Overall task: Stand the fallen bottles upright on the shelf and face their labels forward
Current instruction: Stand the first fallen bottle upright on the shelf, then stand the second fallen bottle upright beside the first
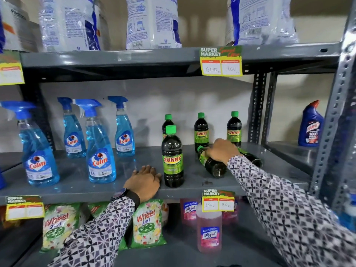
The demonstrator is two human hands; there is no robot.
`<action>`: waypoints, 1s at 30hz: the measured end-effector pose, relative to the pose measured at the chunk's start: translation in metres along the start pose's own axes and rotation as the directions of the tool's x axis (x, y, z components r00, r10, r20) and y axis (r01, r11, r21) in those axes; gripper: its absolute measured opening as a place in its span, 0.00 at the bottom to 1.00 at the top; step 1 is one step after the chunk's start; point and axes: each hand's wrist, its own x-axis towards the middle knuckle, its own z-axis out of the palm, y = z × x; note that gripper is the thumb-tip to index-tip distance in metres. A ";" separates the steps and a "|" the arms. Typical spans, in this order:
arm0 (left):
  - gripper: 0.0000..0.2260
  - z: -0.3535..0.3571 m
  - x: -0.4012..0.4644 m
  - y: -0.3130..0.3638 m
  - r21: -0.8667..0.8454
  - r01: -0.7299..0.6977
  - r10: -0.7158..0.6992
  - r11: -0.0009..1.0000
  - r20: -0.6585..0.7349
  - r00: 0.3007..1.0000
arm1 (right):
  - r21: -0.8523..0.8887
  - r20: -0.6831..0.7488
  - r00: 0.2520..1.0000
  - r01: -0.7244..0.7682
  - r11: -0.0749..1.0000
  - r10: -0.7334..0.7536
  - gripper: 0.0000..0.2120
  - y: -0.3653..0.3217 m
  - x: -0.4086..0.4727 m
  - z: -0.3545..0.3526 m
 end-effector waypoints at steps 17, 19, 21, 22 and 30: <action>0.35 0.004 0.002 -0.007 0.050 -0.029 0.029 0.998 -0.013 0.999 | 0.678 -0.269 0.963 0.182 0.712 0.010 0.32 0.001 -0.031 0.005; 0.30 0.003 0.002 -0.005 0.033 -0.017 0.018 0.999 -0.008 1.000 | 0.678 -0.308 0.951 0.205 0.706 0.020 0.32 0.002 -0.040 0.017; 0.29 0.002 -0.001 -0.003 0.025 -0.013 0.013 1.000 -0.005 1.000 | 0.668 -0.329 0.944 0.204 0.715 0.038 0.32 0.005 -0.045 0.029; 0.30 0.002 -0.001 -0.003 0.028 -0.014 0.014 1.000 -0.004 1.000 | 0.663 -0.341 0.939 0.204 0.720 0.048 0.32 0.006 -0.046 0.034; 0.27 -0.003 -0.006 0.003 -0.019 -0.018 0.018 1.000 -0.042 0.999 | 0.750 -0.246 0.967 0.229 0.621 -0.059 0.34 0.016 -0.036 0.044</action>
